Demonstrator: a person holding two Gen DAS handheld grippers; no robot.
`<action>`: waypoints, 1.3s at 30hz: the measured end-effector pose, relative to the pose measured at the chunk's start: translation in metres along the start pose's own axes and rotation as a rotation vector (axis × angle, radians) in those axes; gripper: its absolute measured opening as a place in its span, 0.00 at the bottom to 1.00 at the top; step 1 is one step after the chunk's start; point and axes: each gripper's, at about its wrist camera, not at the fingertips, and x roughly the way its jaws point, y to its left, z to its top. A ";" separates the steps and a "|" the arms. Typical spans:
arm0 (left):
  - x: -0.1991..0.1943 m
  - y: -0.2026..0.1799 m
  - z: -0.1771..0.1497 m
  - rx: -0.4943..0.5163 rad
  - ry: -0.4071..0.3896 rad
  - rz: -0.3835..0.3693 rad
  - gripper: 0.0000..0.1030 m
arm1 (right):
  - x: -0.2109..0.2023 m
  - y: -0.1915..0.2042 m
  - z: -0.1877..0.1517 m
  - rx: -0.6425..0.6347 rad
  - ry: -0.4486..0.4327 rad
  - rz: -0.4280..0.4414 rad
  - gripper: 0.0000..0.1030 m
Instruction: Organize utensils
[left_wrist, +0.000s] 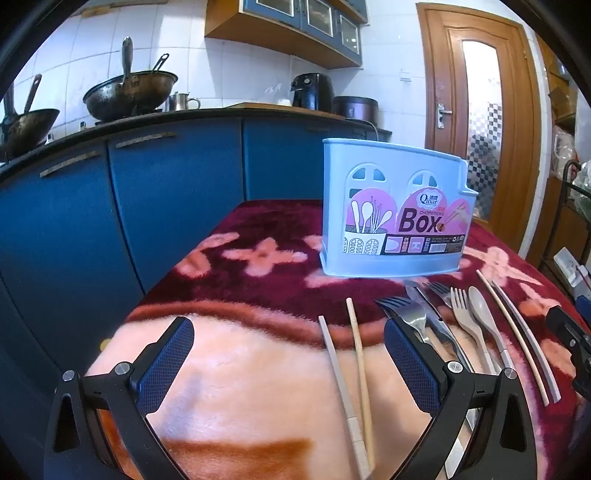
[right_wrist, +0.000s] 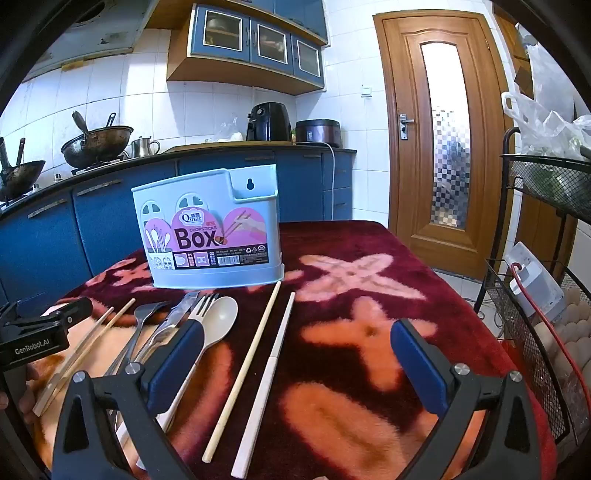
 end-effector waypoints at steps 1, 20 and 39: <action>0.000 0.000 0.000 -0.004 -0.007 -0.001 0.99 | 0.000 0.000 0.000 0.000 0.000 0.000 1.00; 0.000 0.000 0.000 0.007 -0.001 0.005 0.99 | 0.000 0.000 0.000 -0.005 -0.003 -0.001 1.00; 0.000 -0.001 0.000 0.008 -0.001 0.005 0.99 | 0.001 0.001 0.000 -0.005 -0.002 -0.002 1.00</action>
